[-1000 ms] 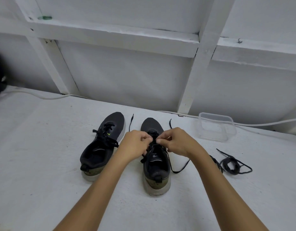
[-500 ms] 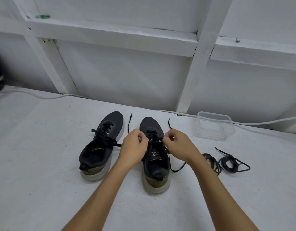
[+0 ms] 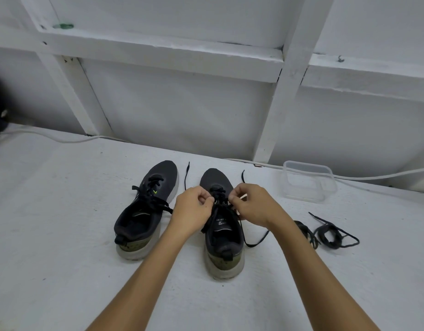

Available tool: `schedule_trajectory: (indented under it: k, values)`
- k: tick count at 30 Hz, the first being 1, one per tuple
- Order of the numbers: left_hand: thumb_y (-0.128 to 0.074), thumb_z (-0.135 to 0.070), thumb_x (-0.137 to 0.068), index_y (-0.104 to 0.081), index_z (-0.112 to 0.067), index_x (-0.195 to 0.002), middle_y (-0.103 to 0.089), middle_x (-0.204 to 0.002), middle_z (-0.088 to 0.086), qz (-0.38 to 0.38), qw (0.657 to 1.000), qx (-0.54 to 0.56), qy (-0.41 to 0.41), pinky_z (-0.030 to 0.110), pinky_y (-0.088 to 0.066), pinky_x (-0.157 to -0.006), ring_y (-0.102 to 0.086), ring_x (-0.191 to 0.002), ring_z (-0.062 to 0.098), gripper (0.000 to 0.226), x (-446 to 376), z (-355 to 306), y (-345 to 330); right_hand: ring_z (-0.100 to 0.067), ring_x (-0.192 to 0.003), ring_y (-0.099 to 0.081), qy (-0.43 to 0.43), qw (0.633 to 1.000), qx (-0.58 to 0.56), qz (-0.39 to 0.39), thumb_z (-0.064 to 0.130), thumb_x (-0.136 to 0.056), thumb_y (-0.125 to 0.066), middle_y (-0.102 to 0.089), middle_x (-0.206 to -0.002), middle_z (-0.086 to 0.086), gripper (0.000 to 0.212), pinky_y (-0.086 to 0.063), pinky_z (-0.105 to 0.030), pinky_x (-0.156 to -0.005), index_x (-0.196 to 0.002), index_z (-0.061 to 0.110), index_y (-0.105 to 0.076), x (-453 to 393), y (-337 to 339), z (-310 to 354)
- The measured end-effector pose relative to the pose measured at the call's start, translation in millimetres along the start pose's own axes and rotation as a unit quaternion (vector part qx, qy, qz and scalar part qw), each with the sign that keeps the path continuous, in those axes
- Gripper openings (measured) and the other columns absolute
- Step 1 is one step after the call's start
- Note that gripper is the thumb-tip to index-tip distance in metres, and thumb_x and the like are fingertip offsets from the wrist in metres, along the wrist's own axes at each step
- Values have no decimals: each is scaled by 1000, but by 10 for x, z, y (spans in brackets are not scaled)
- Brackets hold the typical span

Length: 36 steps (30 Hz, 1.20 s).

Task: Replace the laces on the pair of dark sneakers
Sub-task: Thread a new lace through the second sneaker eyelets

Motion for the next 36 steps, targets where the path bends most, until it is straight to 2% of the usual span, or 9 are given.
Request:
schedule_trajectory:
  k: [3,5,8,12,19,24,29,33,36]
  values:
    - [-73,-27,-89,-66,-26,-98,-60,-93,-8,-4,999,23,-46,19,-48,-72,-61,-77,9,11,40,-114,80,-15,-78,-73,28,999,-39,10,26,-94,-69,-70,-89,12,9,-65,-35,-67,-86,31,-71,54,37,37]
    - [-74,-32,-88,-71,-30,-92,-63,-92,-10,29,997,27,-61,19,-49,-73,-62,-76,4,5,51,-175,116,-14,-80,-73,36,998,-49,34,28,-90,-74,-67,-90,19,10,-63,-30,-62,-82,35,-73,80,43,66]
    - [-73,-38,-88,-77,-35,-90,-72,-81,-14,131,990,44,-15,15,-48,-64,-63,-65,-5,5,71,-148,21,-8,-81,-71,35,997,-31,56,31,-86,-78,-64,-90,31,10,-63,-28,-62,-79,38,-78,77,23,109]
    - [-63,-26,-96,-77,-28,-94,-72,-69,-6,139,985,85,58,21,-58,-62,-68,-60,4,14,47,-64,-2,-5,-78,-70,35,997,-2,71,29,-88,-78,-63,-88,37,16,-61,-25,-59,-79,42,-79,52,4,163]
    - [-71,-21,-91,-78,-30,-93,-77,-82,-8,194,972,115,58,22,-58,-71,-73,-76,5,13,65,-3,-20,-11,-75,-72,41,997,34,59,28,-89,-77,-67,-87,24,22,-64,-29,-62,-74,45,-77,39,2,171]
    - [-70,-26,-91,-76,-28,-87,-77,-81,-7,161,982,79,62,30,-60,-79,-73,-79,5,7,48,24,-22,-16,-75,-75,16,996,61,60,30,-91,-75,-72,-93,6,22,-65,-34,-68,-71,37,-74,3,-9,149]
    - [-53,-35,-98,-64,-29,-95,-70,-90,-8,127,990,32,54,24,-48,-62,-66,-79,9,13,73,17,-39,-9,-70,-71,28,990,126,50,33,-100,-57,-70,-86,7,16,-55,-24,-64,-84,34,-60,62,-23,167]
    - [-46,-34,-99,-60,-26,-91,-67,-85,-5,100,990,54,79,24,-42,-59,-61,-72,10,18,115,73,-20,-12,-78,-75,-33,999,-3,39,34,-97,-52,-74,-90,2,14,-64,-39,-80,-95,22,-60,158,-3,-17]
    - [-50,-34,-97,-62,-28,-91,-71,-83,-6,107,990,68,65,24,-46,-61,-65,-73,9,15,113,44,-5,-9,-80,-75,-31,998,-50,34,35,-94,-57,-75,-85,5,15,-65,-37,-76,-93,23,-65,196,-4,-54]
Point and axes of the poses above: each hand's wrist, its own x-axis away from the middle knuckle, its own y-axis out of the back of the hand, z = x × y, the point moved 7 cm from there along -x, towards the middle knuckle
